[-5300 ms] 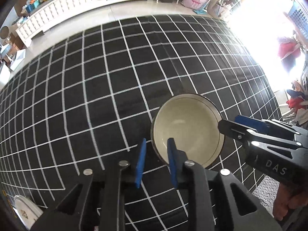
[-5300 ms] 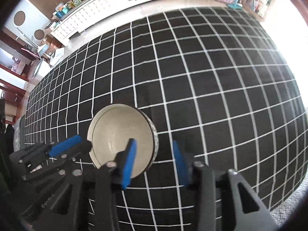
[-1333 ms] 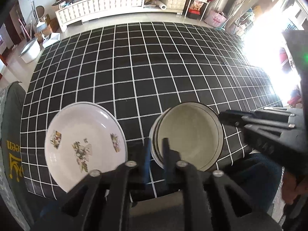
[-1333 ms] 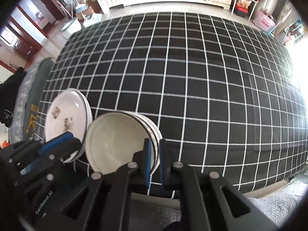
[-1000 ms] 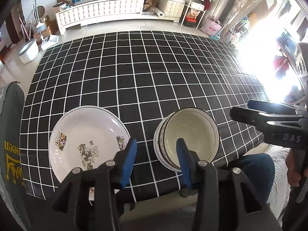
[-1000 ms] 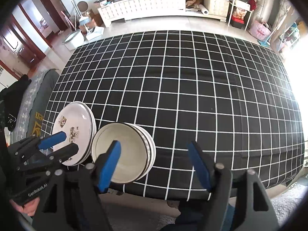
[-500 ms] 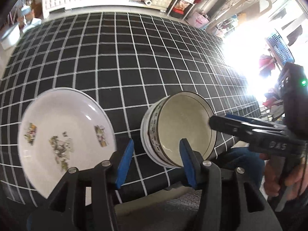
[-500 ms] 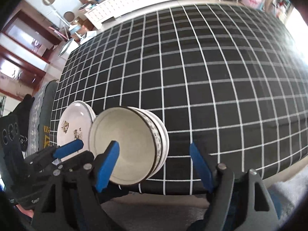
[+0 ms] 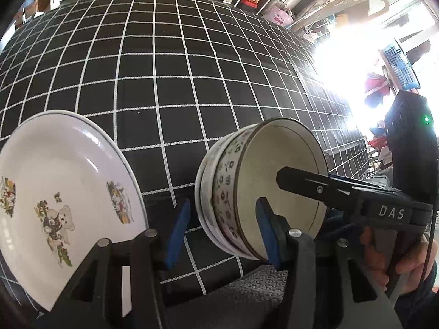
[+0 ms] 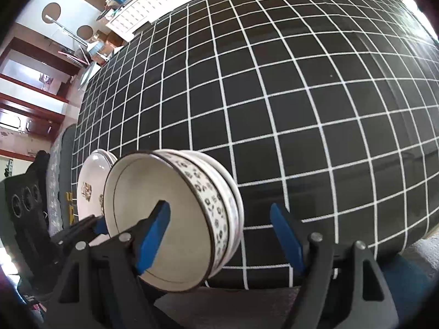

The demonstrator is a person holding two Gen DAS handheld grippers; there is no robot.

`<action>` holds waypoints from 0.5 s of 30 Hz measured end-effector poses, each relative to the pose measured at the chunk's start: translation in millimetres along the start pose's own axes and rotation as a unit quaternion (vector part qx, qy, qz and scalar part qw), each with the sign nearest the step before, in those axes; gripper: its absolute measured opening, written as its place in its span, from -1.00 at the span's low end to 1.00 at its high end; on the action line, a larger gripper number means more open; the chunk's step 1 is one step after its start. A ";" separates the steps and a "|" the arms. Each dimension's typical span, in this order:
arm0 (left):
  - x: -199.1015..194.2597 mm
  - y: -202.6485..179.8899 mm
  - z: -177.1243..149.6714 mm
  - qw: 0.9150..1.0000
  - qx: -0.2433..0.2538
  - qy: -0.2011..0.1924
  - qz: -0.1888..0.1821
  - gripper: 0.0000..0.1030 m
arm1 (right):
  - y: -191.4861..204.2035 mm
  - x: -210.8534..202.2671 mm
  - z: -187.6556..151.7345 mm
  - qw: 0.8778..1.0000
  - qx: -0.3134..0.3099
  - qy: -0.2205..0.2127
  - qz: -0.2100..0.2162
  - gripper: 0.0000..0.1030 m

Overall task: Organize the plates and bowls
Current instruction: 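Grasp the rim of the three-bowl stack with both grippers, then lift and carry the bowl stack over the cartoon-print plate stack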

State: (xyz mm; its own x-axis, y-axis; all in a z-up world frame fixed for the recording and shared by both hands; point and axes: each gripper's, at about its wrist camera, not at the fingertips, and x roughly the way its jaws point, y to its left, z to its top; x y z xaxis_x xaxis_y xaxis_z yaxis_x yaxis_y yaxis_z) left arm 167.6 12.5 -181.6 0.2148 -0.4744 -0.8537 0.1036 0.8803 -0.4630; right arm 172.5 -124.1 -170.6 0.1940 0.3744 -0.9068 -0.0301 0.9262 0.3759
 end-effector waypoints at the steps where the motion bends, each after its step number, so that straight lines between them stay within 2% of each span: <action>1: 2.4 2.0 0.3 1.000 -0.002 0.000 -0.002 -0.09 | 0.8 0.3 0.2 1.000 -0.002 -0.003 0.002 0.54; 5: 8.0 7.3 1.7 1.000 -0.004 0.004 -0.004 -0.09 | 1.9 4.7 2.1 1.000 -0.006 -0.004 0.015 0.52; 8: 12.5 9.2 -2.0 1.000 0.001 0.008 -0.005 -0.09 | 2.1 9.9 2.8 1.000 -0.006 0.002 0.024 0.36; 11: 18.0 6.4 -5.6 1.000 0.007 0.010 -0.005 -0.11 | 0.9 14.0 2.8 1.000 -0.010 0.004 0.003 0.07; 15: 18.9 5.9 -8.9 1.000 0.007 0.012 -0.005 -0.21 | -4.5 12.1 -0.1 1.000 -0.008 0.002 0.015 -0.01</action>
State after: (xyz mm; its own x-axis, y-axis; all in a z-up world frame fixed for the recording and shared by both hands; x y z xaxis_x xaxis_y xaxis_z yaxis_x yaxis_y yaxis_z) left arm 163.7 8.6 -202.6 0.1912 -0.4834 -0.8542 0.1193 0.8753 -0.4687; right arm 174.9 -123.7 -183.3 0.1891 0.4016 -0.8961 -0.0516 0.9154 0.3993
